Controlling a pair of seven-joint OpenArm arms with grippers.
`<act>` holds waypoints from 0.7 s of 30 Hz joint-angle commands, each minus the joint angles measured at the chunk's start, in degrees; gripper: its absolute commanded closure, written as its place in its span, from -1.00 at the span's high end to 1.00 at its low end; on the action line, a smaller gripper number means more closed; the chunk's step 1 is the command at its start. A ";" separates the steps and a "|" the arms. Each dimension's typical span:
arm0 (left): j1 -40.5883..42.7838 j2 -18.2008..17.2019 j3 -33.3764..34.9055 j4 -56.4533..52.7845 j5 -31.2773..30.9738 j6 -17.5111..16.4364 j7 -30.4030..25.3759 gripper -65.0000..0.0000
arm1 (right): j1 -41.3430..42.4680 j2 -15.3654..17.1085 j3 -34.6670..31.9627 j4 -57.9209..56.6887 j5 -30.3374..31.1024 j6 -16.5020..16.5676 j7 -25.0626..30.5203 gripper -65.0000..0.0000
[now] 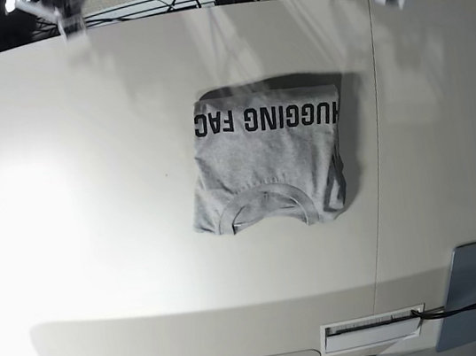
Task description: Fold the T-shirt properly
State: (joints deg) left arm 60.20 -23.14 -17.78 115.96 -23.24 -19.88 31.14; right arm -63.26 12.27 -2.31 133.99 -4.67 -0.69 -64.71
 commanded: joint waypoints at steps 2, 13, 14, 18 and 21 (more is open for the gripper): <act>3.61 -0.37 -0.39 -3.28 -0.37 -3.26 -2.05 -1.00 | -5.33 0.07 0.13 1.01 -1.11 -0.22 1.64 -1.00; -6.27 2.21 -0.35 -44.09 4.52 -16.24 -16.13 -1.00 | 4.24 -0.07 0.13 -35.23 -6.78 -0.24 13.79 -1.00; -8.39 2.84 -0.35 -47.78 6.08 -16.20 -16.22 -1.00 | 6.84 -0.07 0.13 -39.93 -6.88 -0.24 14.47 -1.00; -16.85 5.11 -0.35 -61.68 8.79 -16.22 -17.35 -1.00 | 17.42 -0.04 0.13 -58.69 -6.97 -0.17 17.81 -1.00; -21.35 6.97 -0.35 -69.37 11.47 -16.20 -23.41 -1.00 | 24.24 -0.04 0.13 -70.95 -6.73 0.04 22.27 -1.00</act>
State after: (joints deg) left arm 37.82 -15.81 -18.09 46.26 -11.57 -35.64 7.64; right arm -38.22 11.70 -2.31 62.37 -11.22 -0.34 -41.67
